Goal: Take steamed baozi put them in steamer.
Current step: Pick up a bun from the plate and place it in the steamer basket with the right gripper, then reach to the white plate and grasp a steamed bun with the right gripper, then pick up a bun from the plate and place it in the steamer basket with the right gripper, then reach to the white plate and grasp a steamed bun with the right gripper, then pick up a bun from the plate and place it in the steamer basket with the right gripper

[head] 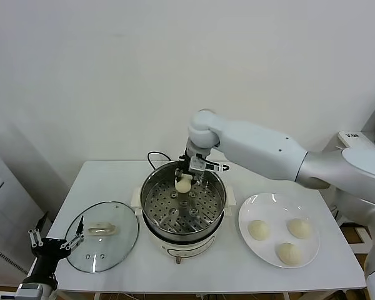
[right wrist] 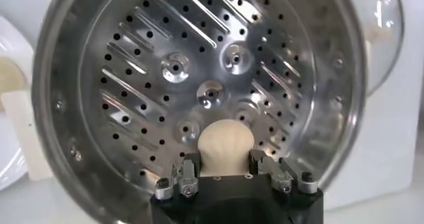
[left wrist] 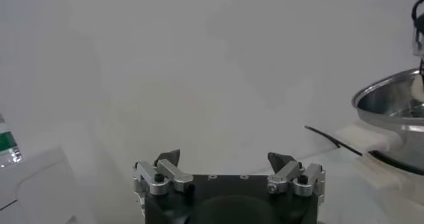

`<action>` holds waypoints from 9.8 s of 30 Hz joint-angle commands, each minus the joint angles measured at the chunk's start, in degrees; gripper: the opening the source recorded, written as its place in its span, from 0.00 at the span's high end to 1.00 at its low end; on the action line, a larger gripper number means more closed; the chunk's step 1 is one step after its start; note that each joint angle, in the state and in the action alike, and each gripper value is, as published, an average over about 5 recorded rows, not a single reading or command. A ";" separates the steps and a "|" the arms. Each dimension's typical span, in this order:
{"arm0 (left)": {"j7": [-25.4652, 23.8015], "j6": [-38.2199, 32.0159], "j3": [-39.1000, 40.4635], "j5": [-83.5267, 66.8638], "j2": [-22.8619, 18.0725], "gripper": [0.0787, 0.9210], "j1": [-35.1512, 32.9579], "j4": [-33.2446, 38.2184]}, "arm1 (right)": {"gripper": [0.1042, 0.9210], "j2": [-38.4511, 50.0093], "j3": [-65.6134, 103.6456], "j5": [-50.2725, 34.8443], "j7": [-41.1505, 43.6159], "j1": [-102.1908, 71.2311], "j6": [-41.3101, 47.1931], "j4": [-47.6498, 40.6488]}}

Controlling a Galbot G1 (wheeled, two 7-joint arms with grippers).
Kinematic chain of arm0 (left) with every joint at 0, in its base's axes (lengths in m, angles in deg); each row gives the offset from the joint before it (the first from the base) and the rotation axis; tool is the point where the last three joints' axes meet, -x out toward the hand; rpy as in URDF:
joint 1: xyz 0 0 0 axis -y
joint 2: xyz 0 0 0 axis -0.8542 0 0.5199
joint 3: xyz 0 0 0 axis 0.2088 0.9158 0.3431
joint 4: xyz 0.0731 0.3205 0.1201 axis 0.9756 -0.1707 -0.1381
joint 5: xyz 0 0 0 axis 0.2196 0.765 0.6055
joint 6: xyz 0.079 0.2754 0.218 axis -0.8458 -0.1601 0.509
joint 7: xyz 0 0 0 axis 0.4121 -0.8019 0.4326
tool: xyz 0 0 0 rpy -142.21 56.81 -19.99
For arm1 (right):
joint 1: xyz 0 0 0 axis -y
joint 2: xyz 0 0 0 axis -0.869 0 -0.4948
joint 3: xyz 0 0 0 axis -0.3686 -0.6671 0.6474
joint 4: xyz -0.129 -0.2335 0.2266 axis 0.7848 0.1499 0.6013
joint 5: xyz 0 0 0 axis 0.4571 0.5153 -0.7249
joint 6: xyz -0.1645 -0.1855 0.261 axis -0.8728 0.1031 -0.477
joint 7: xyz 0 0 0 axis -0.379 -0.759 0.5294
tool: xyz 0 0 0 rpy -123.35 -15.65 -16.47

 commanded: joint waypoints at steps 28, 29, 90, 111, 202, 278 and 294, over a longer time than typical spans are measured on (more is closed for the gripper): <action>0.21 -0.64 1.92 1.64 -1.21 0.12 1.01 0.46 | 0.12 24.72 -23.54 -52.32 2.05 24.40 45.85 -4.84; 0.20 -0.72 2.03 1.81 -1.32 0.12 0.98 0.56 | 0.12 27.11 -23.26 -50.87 1.43 22.76 45.94 -3.08; 0.26 -2.28 1.71 5.26 -3.27 0.12 -0.19 0.61 | 0.61 34.78 -19.15 -45.55 -6.11 10.01 44.30 7.78; 0.37 -2.11 1.57 4.76 -4.05 0.12 -0.21 1.57 | 0.61 13.78 -27.26 -74.77 -12.30 26.19 56.23 17.26; 0.03 -1.85 3.31 7.93 -6.35 0.12 -0.49 0.52 | 0.12 44.79 0.75 -20.22 4.30 -19.29 40.97 13.66; -0.09 -2.62 2.02 5.62 -6.71 0.12 0.34 0.14 | 0.60 8.76 -10.62 -3.74 3.40 4.94 5.68 26.39; -0.06 -2.38 2.22 5.92 -5.79 0.12 0.77 0.17 | 0.13 15.60 -9.05 -29.06 0.52 17.52 25.89 13.61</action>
